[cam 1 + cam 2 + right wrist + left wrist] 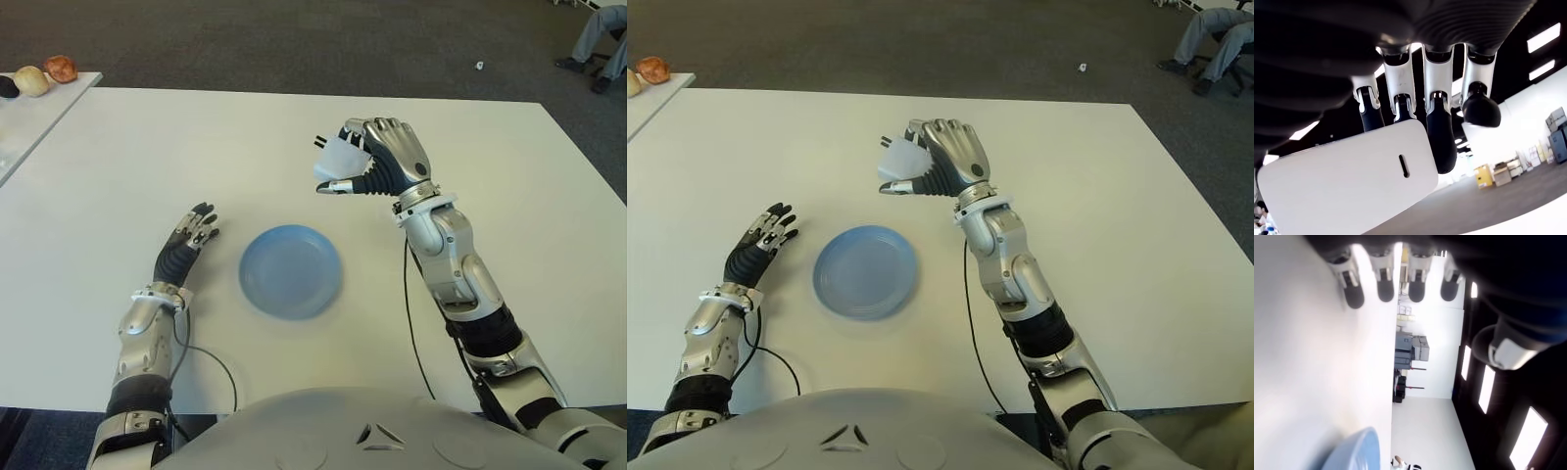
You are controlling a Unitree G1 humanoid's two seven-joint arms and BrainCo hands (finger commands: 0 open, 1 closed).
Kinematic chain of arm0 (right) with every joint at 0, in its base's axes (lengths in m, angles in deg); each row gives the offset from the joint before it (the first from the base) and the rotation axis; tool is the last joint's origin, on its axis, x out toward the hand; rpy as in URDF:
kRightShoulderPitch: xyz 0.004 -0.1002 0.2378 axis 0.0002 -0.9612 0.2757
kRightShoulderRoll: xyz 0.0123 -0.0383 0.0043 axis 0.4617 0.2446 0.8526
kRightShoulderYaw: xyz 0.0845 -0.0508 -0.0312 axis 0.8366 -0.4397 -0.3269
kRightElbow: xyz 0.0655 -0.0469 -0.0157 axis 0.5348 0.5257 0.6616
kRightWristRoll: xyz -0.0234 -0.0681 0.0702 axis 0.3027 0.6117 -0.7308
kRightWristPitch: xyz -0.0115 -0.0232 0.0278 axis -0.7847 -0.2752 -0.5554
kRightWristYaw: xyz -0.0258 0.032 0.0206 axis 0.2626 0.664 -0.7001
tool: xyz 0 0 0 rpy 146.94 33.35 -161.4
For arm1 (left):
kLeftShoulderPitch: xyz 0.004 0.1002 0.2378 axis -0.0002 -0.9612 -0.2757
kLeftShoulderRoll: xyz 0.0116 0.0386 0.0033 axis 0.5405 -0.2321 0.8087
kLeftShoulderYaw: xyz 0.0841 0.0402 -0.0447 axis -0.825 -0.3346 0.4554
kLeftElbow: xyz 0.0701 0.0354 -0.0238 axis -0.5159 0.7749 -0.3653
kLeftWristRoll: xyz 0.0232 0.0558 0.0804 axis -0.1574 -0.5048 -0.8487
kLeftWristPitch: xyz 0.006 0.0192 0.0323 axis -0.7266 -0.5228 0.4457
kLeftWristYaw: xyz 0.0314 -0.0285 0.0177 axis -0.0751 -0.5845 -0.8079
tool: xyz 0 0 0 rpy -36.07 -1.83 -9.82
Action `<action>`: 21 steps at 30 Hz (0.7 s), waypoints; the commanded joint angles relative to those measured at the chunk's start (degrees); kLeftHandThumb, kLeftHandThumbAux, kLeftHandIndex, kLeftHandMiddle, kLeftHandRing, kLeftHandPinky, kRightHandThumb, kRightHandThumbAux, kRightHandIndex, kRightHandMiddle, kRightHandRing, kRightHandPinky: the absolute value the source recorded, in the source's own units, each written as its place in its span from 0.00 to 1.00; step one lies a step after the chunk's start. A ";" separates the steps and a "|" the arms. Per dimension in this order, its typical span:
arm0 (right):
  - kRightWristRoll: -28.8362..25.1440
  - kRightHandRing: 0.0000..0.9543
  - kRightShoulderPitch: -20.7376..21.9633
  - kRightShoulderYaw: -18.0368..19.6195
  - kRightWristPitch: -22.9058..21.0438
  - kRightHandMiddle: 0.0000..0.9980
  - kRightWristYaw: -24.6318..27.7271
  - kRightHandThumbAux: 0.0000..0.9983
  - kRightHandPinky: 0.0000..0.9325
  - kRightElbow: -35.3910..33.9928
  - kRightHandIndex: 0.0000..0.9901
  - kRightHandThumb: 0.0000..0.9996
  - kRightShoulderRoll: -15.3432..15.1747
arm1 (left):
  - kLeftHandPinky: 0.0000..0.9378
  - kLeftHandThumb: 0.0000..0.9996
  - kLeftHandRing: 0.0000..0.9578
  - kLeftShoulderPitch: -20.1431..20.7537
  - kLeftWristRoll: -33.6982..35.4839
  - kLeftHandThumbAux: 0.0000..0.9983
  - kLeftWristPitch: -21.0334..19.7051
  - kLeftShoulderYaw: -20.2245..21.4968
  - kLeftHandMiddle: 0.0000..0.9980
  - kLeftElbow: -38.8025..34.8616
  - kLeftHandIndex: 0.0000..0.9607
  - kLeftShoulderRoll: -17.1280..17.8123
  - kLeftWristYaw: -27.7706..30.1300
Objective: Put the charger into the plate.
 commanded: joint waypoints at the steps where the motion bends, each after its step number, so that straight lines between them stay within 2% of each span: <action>1: 1.01 0.90 0.91 -0.42 -0.19 0.87 1.09 0.71 0.89 0.22 0.45 0.75 1.04 | 0.00 0.00 0.00 0.19 -2.13 0.52 -2.42 -1.23 0.00 -0.23 0.00 -1.18 -3.00; 12: 1.19 0.90 2.50 -1.89 -1.36 0.88 6.06 0.71 0.89 -0.23 0.45 0.76 4.35 | 0.00 0.00 0.00 1.96 -3.77 0.58 -3.22 -2.54 0.00 -0.05 0.00 -3.56 -7.40; 21: 1.11 0.90 2.64 -2.95 -1.66 0.87 9.16 0.71 0.89 -0.73 0.45 0.76 5.90 | 0.00 0.00 0.00 4.07 -4.75 0.60 -1.89 -2.88 0.00 2.92 0.00 -5.00 -10.17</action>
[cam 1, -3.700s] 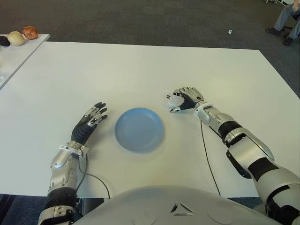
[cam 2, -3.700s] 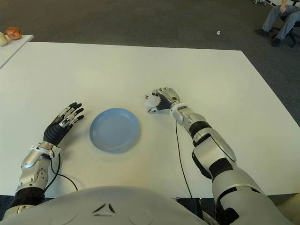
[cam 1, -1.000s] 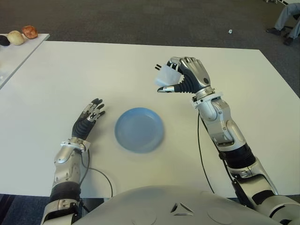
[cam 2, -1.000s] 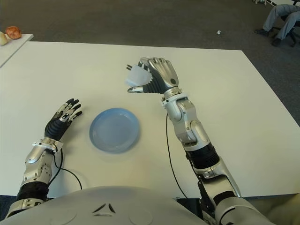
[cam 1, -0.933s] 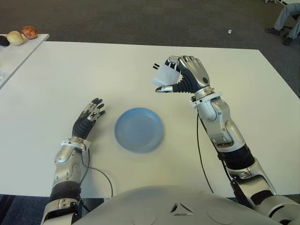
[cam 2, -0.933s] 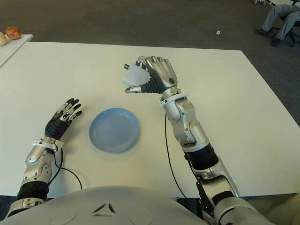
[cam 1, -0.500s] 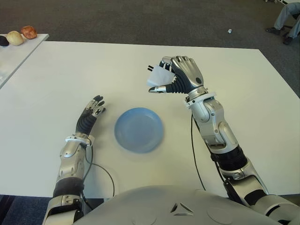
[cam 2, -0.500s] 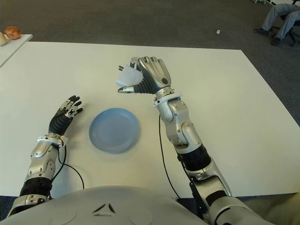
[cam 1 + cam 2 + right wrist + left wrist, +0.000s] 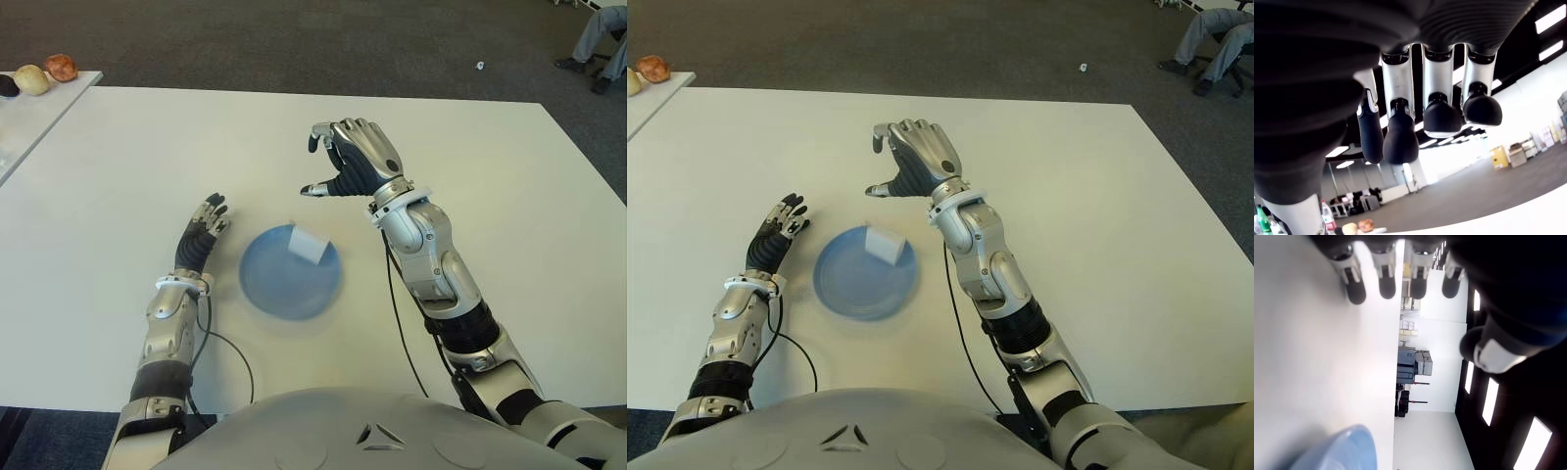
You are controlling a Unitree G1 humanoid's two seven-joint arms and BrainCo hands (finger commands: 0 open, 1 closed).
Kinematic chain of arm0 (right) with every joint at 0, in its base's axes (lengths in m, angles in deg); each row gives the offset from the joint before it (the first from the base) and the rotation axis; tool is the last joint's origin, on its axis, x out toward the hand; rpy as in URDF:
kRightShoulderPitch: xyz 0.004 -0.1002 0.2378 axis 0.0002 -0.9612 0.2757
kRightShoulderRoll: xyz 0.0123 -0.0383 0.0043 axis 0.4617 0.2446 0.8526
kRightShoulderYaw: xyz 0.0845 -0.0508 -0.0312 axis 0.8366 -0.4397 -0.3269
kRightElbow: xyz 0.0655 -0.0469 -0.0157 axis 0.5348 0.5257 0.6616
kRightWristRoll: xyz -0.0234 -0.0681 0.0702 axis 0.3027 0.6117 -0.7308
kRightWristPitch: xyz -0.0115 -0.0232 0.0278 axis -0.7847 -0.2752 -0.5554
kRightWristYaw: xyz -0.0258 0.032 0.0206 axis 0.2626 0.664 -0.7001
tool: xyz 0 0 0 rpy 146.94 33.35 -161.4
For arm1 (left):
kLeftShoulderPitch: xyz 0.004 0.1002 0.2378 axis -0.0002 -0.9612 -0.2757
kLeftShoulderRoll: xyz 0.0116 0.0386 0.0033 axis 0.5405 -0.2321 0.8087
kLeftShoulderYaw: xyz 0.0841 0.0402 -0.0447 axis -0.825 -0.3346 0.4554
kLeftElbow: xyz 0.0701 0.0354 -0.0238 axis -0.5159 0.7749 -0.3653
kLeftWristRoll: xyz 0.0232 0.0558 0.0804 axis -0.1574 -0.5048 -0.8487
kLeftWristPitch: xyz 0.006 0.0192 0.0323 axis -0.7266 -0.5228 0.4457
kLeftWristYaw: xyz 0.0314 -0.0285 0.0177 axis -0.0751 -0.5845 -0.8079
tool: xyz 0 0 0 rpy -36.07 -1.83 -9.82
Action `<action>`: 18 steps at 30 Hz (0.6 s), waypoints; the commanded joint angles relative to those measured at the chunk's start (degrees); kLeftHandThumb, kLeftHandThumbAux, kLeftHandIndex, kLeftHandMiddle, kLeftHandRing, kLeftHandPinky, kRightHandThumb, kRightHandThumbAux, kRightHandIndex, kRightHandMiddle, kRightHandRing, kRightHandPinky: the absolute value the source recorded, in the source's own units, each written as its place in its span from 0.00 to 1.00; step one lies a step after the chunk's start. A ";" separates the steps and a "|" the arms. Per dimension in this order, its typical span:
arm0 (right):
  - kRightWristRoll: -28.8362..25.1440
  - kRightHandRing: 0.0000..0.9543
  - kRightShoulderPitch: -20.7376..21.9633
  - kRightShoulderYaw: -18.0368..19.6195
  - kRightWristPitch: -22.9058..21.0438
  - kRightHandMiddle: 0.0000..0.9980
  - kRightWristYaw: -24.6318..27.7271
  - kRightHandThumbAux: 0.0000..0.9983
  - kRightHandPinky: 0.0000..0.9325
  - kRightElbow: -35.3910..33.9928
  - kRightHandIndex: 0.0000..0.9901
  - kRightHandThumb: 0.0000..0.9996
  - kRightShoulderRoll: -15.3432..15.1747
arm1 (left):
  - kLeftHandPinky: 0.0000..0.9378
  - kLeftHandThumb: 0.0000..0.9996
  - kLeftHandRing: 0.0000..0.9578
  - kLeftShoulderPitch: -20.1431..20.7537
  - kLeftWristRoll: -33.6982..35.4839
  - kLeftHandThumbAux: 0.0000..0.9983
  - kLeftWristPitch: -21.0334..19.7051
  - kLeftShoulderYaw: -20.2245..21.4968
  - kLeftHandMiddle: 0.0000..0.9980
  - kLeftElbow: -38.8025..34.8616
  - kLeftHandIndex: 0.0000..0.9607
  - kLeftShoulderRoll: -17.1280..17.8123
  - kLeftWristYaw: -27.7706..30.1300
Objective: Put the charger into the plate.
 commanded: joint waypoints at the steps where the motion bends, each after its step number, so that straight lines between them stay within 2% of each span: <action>1: -0.04 0.90 0.10 -0.55 -0.57 0.87 1.92 0.71 0.88 -0.21 0.45 0.76 0.40 | 0.00 0.00 0.00 0.94 -1.45 0.60 -0.32 -0.32 0.00 2.77 0.00 -1.30 -2.44; 9: -1.82 0.89 -1.15 -1.08 0.02 0.86 3.11 0.71 0.88 0.79 0.45 0.76 0.87 | 0.00 0.02 0.00 1.83 -3.01 0.61 -1.72 -1.53 0.00 0.03 0.00 -3.35 -6.11; 18: -3.84 0.88 -2.07 -1.51 0.27 0.85 4.17 0.71 0.87 1.74 0.45 0.76 0.83 | 0.00 0.01 0.00 1.71 -3.00 0.63 -2.54 -2.34 0.00 -1.80 0.00 -3.50 -5.62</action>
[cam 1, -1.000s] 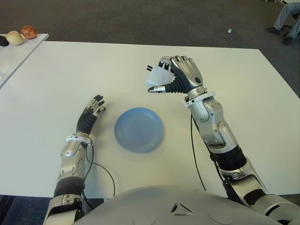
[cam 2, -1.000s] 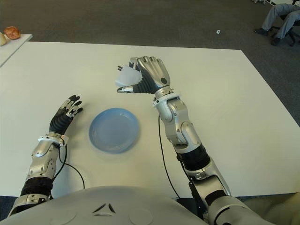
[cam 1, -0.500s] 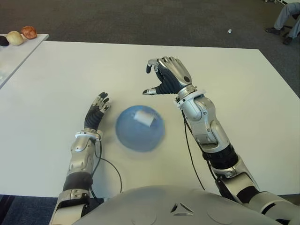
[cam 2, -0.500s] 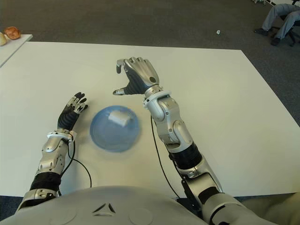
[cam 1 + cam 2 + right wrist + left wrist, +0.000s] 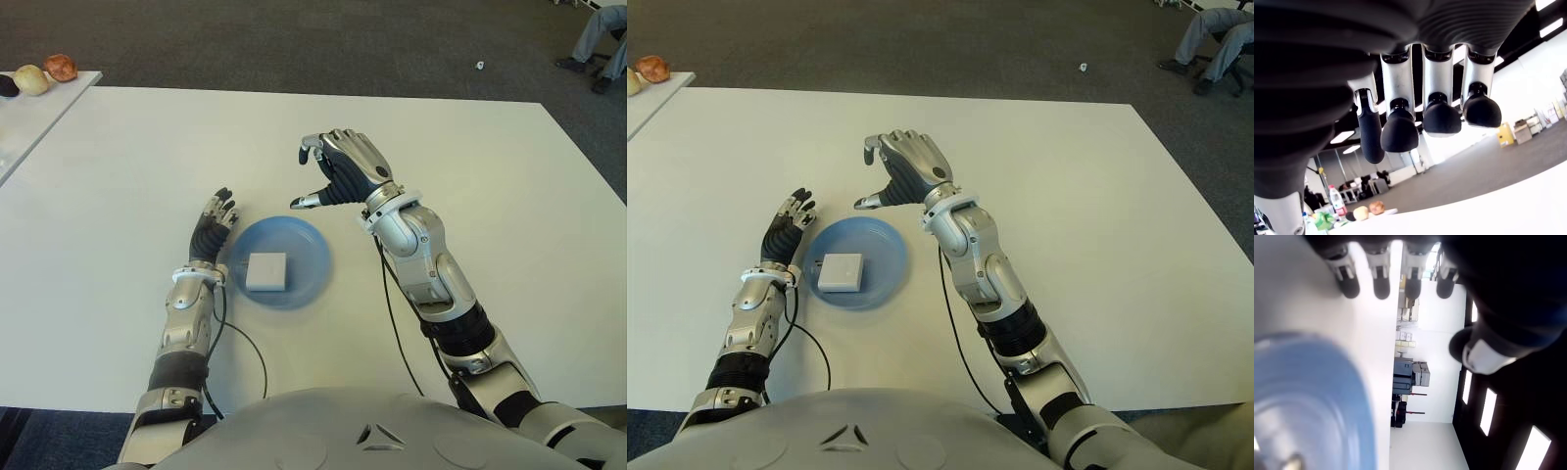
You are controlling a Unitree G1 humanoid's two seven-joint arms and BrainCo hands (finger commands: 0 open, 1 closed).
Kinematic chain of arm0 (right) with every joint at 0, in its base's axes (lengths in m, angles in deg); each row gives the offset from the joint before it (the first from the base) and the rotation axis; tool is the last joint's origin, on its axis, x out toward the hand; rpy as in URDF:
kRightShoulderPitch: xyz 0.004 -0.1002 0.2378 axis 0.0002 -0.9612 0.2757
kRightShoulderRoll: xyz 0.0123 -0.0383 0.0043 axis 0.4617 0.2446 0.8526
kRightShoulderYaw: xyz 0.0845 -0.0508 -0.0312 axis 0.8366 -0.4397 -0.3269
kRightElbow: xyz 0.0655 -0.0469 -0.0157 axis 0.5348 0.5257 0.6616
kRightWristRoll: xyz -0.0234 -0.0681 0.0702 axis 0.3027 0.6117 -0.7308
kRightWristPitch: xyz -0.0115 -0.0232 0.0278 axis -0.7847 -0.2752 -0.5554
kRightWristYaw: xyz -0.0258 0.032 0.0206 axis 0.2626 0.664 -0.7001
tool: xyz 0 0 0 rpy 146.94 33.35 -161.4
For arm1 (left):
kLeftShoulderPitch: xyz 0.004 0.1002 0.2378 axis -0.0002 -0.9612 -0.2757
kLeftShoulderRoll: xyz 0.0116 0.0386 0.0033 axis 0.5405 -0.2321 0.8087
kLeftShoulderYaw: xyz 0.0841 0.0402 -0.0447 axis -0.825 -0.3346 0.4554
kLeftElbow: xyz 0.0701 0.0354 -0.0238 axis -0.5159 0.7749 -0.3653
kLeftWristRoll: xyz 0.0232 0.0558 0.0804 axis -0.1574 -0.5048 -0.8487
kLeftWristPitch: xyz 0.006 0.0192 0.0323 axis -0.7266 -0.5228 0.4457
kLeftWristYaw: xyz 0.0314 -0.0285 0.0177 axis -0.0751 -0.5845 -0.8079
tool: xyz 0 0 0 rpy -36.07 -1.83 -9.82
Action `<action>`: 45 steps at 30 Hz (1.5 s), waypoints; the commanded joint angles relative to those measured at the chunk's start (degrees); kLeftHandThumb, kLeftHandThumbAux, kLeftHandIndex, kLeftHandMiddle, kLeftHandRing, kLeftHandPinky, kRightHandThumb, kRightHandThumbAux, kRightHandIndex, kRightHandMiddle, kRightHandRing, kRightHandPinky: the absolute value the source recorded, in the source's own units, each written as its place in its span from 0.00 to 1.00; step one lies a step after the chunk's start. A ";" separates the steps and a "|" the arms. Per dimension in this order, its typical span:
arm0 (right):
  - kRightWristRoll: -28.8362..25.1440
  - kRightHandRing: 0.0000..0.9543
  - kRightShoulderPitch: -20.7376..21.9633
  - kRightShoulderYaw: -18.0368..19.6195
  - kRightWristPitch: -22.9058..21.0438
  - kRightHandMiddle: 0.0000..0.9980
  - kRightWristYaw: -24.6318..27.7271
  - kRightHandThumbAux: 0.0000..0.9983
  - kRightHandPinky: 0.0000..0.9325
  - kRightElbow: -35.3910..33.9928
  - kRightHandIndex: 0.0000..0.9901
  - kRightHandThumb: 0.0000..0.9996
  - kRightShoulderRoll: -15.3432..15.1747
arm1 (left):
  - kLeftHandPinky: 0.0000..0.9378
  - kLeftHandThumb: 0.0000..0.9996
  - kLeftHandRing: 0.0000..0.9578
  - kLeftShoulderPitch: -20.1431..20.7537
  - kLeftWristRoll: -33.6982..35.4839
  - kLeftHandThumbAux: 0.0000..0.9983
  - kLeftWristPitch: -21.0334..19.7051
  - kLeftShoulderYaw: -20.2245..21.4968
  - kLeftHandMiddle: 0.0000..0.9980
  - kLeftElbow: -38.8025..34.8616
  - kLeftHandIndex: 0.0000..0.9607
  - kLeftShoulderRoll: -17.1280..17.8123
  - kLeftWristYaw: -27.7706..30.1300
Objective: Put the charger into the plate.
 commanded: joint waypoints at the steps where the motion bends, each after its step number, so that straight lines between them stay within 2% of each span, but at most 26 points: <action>1: -1.35 0.88 -1.33 -0.45 0.43 0.85 1.03 0.71 0.87 1.12 0.45 0.76 -0.28 | 0.00 0.01 0.00 -0.12 -0.20 0.63 -1.20 -0.60 0.00 -0.55 0.00 -0.09 0.33; 20: -1.38 0.88 -3.08 -0.73 2.66 0.86 -1.70 0.71 0.90 2.09 0.45 0.75 -1.36 | 0.00 0.01 0.00 -0.24 0.77 0.62 -1.52 -0.81 0.00 -0.91 0.00 -0.10 1.50; 22: -0.55 0.80 -2.98 -0.91 3.15 0.78 -2.35 0.70 0.76 2.18 0.44 0.74 -1.73 | 0.00 0.01 0.00 -0.18 0.78 0.61 -1.53 -0.77 0.00 -0.85 0.00 -0.02 1.57; 23: -0.18 0.79 -2.93 -0.99 3.30 0.77 -2.42 0.70 0.73 2.19 0.44 0.73 -1.94 | 0.00 0.01 0.00 -0.17 0.76 0.61 -1.51 -0.77 0.00 -0.83 0.00 0.03 1.61; 25: 0.72 0.66 -3.03 -1.04 3.43 0.64 -2.29 0.70 0.60 2.05 0.43 0.71 -2.63 | 0.00 0.00 0.00 -0.23 0.61 0.60 -1.38 -0.84 0.00 -0.70 0.00 0.13 1.73; 26: 1.23 0.56 -3.05 -1.06 3.43 0.55 -2.19 0.65 0.52 1.99 0.37 0.65 -3.02 | 0.00 0.00 0.00 -0.24 0.55 0.60 -1.34 -0.87 0.00 -0.64 0.00 0.22 1.80; 28: 2.00 0.29 -3.07 -0.91 3.64 0.28 -2.54 0.54 0.28 2.36 0.20 0.44 -3.61 | 0.00 0.00 0.00 -0.22 0.58 0.58 -1.48 -0.85 0.00 -0.53 0.00 0.37 2.03; 31: 2.58 0.10 -3.19 -0.80 3.55 0.10 -2.90 0.49 0.10 2.63 0.07 0.30 -3.59 | 0.00 0.00 0.00 -0.18 0.77 0.58 -1.79 -0.75 0.00 -0.45 0.00 0.46 2.36; 36: -0.38 0.02 -4.17 0.89 4.84 0.02 -4.76 0.44 0.02 3.76 0.01 0.18 -3.23 | 0.00 0.00 0.00 -0.33 0.84 0.57 -1.49 -0.59 0.00 -0.24 0.00 0.72 2.97; 42: -3.77 0.00 -5.11 3.09 5.86 0.00 -7.59 0.41 0.00 5.07 0.00 0.11 -2.23 | 0.00 0.00 0.00 -0.40 0.94 0.59 -1.22 -0.41 0.00 0.09 0.00 0.94 3.60; 45: -5.24 0.00 -5.69 4.34 4.97 0.00 -8.56 0.39 0.00 5.28 0.00 0.09 -1.29 | 0.00 0.00 0.00 -0.39 0.98 0.60 -1.24 -0.37 0.00 0.34 0.00 1.12 3.86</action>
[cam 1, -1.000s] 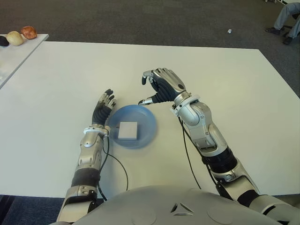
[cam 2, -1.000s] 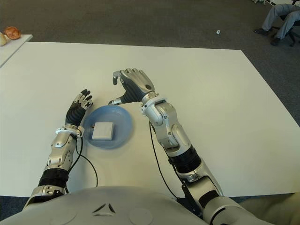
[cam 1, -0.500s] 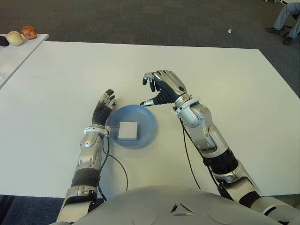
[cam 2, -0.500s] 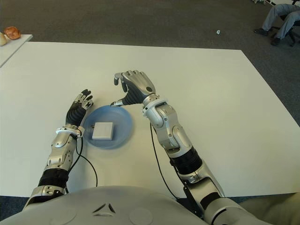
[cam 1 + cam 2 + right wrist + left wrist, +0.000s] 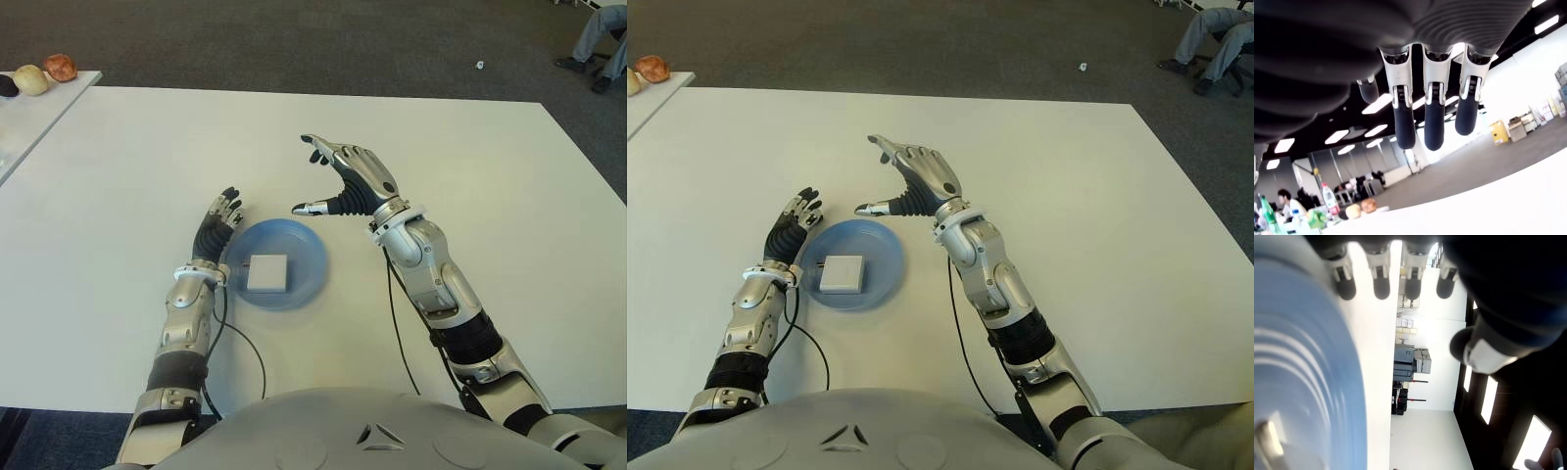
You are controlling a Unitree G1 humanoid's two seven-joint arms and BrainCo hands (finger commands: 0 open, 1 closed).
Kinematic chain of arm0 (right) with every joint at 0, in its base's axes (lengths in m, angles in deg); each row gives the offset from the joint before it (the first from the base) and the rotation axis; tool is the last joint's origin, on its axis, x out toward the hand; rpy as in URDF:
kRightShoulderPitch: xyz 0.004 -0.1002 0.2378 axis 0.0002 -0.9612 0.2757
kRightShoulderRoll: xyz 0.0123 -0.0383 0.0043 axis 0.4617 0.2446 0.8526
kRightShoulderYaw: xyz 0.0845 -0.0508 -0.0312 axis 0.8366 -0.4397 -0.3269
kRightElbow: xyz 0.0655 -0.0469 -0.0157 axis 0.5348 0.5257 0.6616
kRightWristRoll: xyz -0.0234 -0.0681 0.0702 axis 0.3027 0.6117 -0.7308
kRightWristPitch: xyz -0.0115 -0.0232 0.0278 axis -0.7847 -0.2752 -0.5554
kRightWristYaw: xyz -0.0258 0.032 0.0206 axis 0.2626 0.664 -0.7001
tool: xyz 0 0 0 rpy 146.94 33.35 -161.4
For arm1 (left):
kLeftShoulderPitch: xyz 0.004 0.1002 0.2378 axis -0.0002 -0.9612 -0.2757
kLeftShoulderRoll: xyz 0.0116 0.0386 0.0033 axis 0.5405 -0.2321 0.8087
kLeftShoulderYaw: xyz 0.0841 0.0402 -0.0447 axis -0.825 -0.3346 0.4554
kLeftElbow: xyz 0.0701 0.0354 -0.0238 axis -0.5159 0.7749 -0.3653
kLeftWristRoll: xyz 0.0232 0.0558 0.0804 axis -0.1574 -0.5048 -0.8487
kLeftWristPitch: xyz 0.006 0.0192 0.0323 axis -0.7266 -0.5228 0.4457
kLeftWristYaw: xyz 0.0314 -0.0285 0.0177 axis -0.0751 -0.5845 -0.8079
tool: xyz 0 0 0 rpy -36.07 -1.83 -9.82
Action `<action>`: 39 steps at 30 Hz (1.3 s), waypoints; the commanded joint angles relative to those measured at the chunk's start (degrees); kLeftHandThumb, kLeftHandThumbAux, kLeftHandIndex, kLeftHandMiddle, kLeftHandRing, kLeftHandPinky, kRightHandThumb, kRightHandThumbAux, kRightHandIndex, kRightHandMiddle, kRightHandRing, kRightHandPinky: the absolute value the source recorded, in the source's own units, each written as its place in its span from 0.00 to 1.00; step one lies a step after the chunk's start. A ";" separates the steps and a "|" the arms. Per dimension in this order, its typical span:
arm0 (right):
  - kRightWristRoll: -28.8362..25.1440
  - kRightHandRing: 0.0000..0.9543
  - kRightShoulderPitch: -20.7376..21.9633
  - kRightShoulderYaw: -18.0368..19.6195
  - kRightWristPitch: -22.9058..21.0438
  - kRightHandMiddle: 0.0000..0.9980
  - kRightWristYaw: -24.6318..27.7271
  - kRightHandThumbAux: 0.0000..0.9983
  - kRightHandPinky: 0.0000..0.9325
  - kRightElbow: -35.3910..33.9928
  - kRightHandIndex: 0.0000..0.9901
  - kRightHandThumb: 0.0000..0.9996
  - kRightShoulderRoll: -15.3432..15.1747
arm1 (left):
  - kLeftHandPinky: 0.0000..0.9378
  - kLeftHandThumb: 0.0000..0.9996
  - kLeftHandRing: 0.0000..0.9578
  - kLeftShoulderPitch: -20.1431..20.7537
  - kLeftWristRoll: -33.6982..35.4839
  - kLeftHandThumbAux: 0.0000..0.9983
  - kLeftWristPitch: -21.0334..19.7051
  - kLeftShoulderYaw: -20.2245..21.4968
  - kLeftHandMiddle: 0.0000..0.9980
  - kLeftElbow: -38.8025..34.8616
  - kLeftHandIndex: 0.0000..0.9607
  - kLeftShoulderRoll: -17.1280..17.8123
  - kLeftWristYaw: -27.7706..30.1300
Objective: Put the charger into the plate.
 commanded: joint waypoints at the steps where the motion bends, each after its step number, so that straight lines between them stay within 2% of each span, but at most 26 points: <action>1: -2.71 0.00 -1.89 2.45 -1.32 0.00 -1.77 0.39 0.00 1.03 0.00 0.08 1.59 | 0.00 0.00 0.00 -0.25 0.49 0.60 -0.18 0.10 0.00 1.26 0.00 0.56 1.38; 10: -6.28 0.00 -4.21 6.05 -5.34 0.00 -3.49 0.31 0.00 0.68 0.00 0.05 4.86 | 0.00 0.00 0.00 -0.23 1.28 0.61 0.49 0.38 0.00 2.12 0.00 0.71 2.55; 19: -13.84 0.00 -7.61 11.69 -2.25 0.00 -7.52 0.27 0.00 4.76 0.00 0.06 5.26 | 0.00 0.00 0.00 -0.33 1.62 0.62 1.21 0.45 0.00 2.71 0.00 0.92 3.55; 22: -18.20 0.00 -8.05 13.97 -1.52 0.00 -9.32 0.28 0.00 6.29 0.00 0.08 7.55 | 0.00 0.00 0.00 -0.32 1.94 0.62 1.25 0.53 0.00 2.92 0.00 1.03 3.90; 26: -25.80 0.00 -8.71 17.79 4.70 0.00 -11.36 0.30 0.00 14.08 0.00 0.10 9.18 | 0.00 0.00 0.00 -0.19 2.09 0.62 1.53 0.58 0.00 3.35 0.00 1.08 4.10; 30: -32.58 0.00 -8.59 20.71 9.49 0.00 -10.87 0.34 0.00 20.23 0.00 0.11 10.61 | 0.00 0.00 0.00 -0.17 2.22 0.62 1.40 0.59 0.00 3.38 0.00 1.04 4.06; 35: -38.99 0.00 -8.68 23.53 11.29 0.00 -9.88 0.40 0.00 24.68 0.00 0.10 12.44 | 0.00 0.00 0.00 -0.25 2.36 0.61 1.25 0.59 0.00 3.14 0.00 0.95 3.90; 39: -40.28 0.00 -8.81 23.98 12.42 0.00 -10.75 0.45 0.00 27.19 0.00 0.08 13.64 | 0.00 0.00 0.00 -0.49 2.37 0.61 1.40 0.64 0.00 2.96 0.00 1.10 4.00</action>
